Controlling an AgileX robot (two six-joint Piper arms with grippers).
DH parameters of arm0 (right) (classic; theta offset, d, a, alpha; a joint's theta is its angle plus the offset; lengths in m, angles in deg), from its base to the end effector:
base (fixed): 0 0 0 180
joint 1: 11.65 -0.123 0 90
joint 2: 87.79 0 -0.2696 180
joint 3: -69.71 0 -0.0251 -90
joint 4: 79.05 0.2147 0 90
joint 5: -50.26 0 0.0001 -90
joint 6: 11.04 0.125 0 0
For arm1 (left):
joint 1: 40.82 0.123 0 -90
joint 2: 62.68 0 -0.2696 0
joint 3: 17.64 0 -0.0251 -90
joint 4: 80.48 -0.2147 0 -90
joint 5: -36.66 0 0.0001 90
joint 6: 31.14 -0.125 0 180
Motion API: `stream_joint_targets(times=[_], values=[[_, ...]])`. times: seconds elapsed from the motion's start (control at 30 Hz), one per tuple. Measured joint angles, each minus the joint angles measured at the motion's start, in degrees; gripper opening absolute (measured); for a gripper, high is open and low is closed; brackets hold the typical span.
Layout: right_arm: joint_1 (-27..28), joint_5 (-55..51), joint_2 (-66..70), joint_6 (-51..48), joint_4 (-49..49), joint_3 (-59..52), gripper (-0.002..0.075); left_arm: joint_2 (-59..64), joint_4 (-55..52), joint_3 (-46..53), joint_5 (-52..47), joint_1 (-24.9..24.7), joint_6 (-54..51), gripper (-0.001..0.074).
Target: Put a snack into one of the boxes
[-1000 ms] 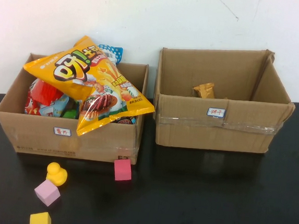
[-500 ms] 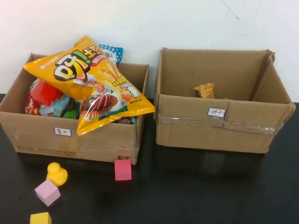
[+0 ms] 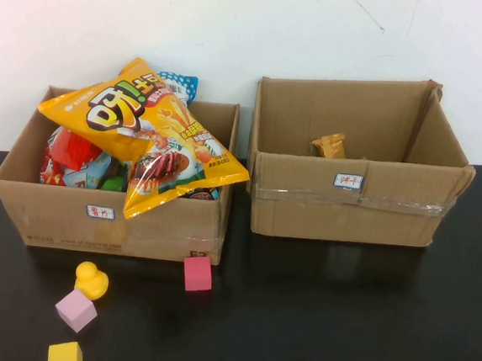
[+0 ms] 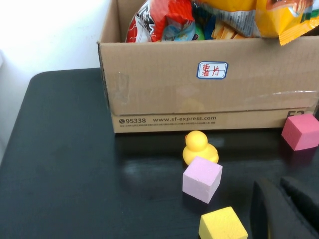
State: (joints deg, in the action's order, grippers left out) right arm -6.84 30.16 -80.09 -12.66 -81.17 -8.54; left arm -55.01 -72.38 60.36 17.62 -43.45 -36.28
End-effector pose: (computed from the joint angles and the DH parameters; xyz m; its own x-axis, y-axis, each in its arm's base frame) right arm 0.0650 -0.0071 0.1647 -0.2808 -0.0396 -0.9590 0.0785 0.9949 -0.0640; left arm 0.0655 -0.0088 0.1688 -0.2544 -0.0323 -0.9666 0.0792 0.9954 -0.0541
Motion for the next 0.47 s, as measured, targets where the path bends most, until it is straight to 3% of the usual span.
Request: stream_joint_targets(times=[0.47], values=[[-2.27,0.0,0.0,0.0,0.09,0.0,-0.0001,0.0,0.0,0.0,-0.11,0.0,0.0,-0.0002]])
